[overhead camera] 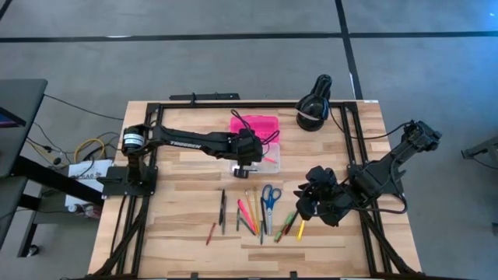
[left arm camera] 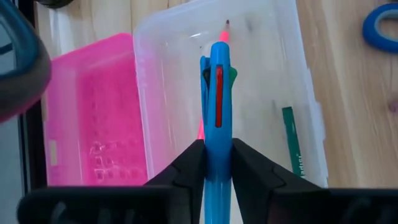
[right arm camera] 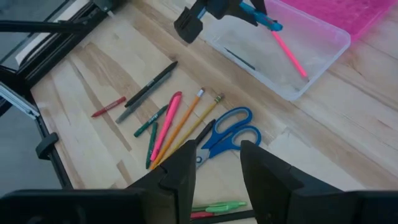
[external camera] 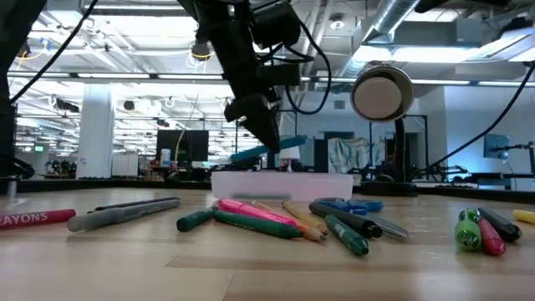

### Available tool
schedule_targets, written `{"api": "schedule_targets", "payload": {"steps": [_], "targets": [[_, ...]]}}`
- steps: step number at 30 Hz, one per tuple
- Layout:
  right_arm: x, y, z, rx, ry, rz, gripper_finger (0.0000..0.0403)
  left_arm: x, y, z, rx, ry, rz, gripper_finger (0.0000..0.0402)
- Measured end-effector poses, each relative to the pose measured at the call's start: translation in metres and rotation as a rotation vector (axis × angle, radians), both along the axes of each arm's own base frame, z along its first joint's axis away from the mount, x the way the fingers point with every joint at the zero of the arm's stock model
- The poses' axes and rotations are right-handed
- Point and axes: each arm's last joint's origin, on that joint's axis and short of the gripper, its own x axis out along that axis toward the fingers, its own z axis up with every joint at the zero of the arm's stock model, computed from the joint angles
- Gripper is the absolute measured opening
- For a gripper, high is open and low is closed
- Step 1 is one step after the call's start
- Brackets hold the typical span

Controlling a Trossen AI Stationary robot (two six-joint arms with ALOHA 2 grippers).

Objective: Pick & place school supplies into a supply box
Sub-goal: Put the blue pen into the pink supply box, then put the yellow pen into the pink supply box

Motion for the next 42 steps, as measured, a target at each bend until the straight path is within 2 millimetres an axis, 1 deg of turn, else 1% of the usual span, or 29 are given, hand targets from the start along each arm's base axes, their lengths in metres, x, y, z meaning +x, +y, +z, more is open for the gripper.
{"api": "schedule_targets", "payload": {"steps": [8,10,15,18,20,22,24,28,31,33,36,40,42], "targets": [[0.0,0.0,0.0,0.021,-0.01,-0.02,0.0118,0.0,0.0,0.0,-0.014,-0.004,0.026,0.0139],[0.0,0.0,0.0,0.036,-0.016,-0.037,0.0118,-0.001,-0.002,0.001,-0.039,-0.002,0.065,0.015],[-0.002,0.003,0.0,0.071,-0.026,-0.064,0.0118,-0.002,-0.002,0.019,-0.146,0.003,0.267,0.0161],[-0.004,0.006,0.0,0.092,-0.031,-0.074,0.0118,-0.008,-0.004,0.035,-0.192,0.045,0.396,0.016],[-0.005,0.007,0.0,0.102,-0.033,-0.079,0.0118,-0.015,-0.01,0.046,-0.201,0.077,0.459,0.0156],[-0.007,0.01,0.0,0.115,-0.036,-0.081,0.0118,-0.026,-0.02,0.054,-0.182,0.117,0.5,0.015],[-0.008,0.015,-0.004,0.124,-0.032,-0.085,0.0118,-0.037,-0.032,0.061,-0.131,0.12,0.525,0.0145],[-0.01,0.028,-0.019,0.124,0.008,-0.089,0.0118,-0.065,-0.059,0.074,-0.027,0.099,0.568,0.0136],[-0.009,0.042,-0.035,0.137,0.049,-0.114,0.0118,-0.088,-0.078,0.081,-0.037,0.053,0.609,0.0133],[-0.008,0.05,-0.045,0.173,0.085,-0.146,0.0118,-0.105,-0.09,0.084,-0.074,0.012,0.648,0.0133],[-0.006,0.062,-0.062,0.257,0.151,-0.235,0.0118,-0.133,-0.105,0.083,-0.123,-0.042,0.715,0.0132],[-0.005,0.076,-0.084,0.366,0.256,-0.383,0.0118,-0.168,-0.12,0.075,-0.197,-0.116,0.811,0.0132],[-0.004,0.08,-0.093,0.389,0.295,-0.426,0.0118,-0.182,-0.125,0.068,-0.233,-0.143,0.855,0.0132]]}}
